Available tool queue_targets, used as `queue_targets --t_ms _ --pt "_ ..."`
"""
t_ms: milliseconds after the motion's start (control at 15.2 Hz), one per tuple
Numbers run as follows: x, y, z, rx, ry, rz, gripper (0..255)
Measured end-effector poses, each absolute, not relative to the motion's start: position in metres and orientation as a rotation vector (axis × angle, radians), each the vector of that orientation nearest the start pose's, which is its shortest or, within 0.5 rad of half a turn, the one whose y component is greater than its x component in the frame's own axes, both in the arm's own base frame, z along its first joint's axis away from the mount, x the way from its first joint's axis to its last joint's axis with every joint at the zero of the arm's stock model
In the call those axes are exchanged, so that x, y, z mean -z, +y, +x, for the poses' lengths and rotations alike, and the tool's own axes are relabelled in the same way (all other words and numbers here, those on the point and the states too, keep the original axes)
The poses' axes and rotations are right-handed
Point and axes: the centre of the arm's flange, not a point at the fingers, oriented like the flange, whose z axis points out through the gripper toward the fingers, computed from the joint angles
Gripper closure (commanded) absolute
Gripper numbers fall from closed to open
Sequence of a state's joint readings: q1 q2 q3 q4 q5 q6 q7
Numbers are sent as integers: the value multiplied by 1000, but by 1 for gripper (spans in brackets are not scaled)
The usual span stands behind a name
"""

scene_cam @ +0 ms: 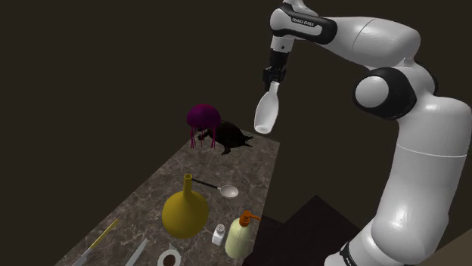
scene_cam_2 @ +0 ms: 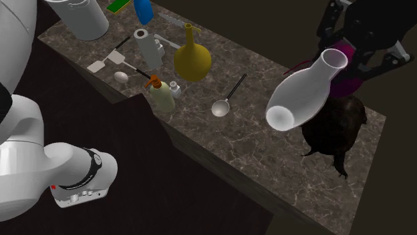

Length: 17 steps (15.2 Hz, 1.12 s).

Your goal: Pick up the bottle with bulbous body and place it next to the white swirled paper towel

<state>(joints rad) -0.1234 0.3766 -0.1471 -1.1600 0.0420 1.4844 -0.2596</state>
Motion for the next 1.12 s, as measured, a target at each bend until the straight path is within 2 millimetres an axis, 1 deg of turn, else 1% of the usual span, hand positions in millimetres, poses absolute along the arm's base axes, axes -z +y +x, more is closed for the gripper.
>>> queue_targets --t_ms 132,264,528,924,990,1056,1122 --pt "-592 -151 637 -79 -1 -3140 255" --pt "-595 -136 632 -79 -1 -3139 255" --pt "-596 -90 608 -79 -3 -3139 255" --pt "-597 -21 581 -79 -2 -3139 255" --pt "-594 -11 573 -79 -2 -3139 255" --pt "-596 -1 566 -80 -2 -3139 255" --pt "-598 14 563 -79 -3 -3138 255"
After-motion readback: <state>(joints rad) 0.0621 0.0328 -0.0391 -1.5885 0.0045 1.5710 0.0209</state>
